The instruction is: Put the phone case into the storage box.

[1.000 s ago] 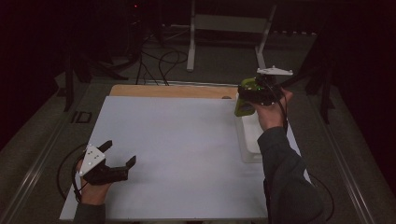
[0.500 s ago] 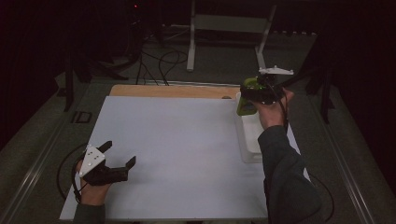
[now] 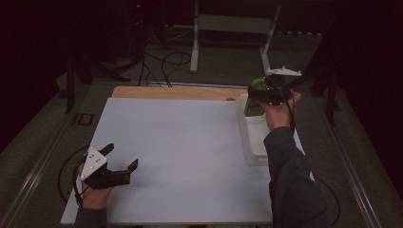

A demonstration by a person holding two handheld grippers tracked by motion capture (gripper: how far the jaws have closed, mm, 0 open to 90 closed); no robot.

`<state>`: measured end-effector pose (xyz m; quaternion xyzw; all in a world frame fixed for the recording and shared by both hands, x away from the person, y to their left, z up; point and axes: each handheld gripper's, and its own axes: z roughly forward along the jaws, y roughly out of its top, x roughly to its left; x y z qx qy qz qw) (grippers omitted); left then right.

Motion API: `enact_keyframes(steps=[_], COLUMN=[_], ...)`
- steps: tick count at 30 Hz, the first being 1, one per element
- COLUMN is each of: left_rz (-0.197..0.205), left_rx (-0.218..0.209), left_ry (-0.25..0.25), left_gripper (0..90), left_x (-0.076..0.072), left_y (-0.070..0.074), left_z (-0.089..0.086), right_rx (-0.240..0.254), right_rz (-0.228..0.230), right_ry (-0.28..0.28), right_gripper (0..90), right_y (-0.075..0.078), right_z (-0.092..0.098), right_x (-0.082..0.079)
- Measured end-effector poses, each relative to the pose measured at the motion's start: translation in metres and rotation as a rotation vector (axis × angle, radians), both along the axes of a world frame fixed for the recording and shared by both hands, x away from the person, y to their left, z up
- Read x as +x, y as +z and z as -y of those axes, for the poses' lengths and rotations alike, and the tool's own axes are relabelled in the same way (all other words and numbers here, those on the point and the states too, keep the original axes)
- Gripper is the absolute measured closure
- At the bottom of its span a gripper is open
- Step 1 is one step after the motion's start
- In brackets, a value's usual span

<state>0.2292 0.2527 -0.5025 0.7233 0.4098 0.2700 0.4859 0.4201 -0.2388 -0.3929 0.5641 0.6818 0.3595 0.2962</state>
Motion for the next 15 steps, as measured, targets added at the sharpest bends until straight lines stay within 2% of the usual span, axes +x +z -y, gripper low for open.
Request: enact_keyframes(steps=[15], left_rz=[-0.004], left_rx=[0.005], left_ry=[-0.004], left_gripper=[0.0], left_x=[0.0001], left_y=[-0.0006], left_z=[0.0010], right_rx=[-0.028], right_rz=[0.003], right_ry=[-0.012], right_gripper=[15.3], right_y=[0.0024], right_z=[0.0014], right_x=[0.0056])
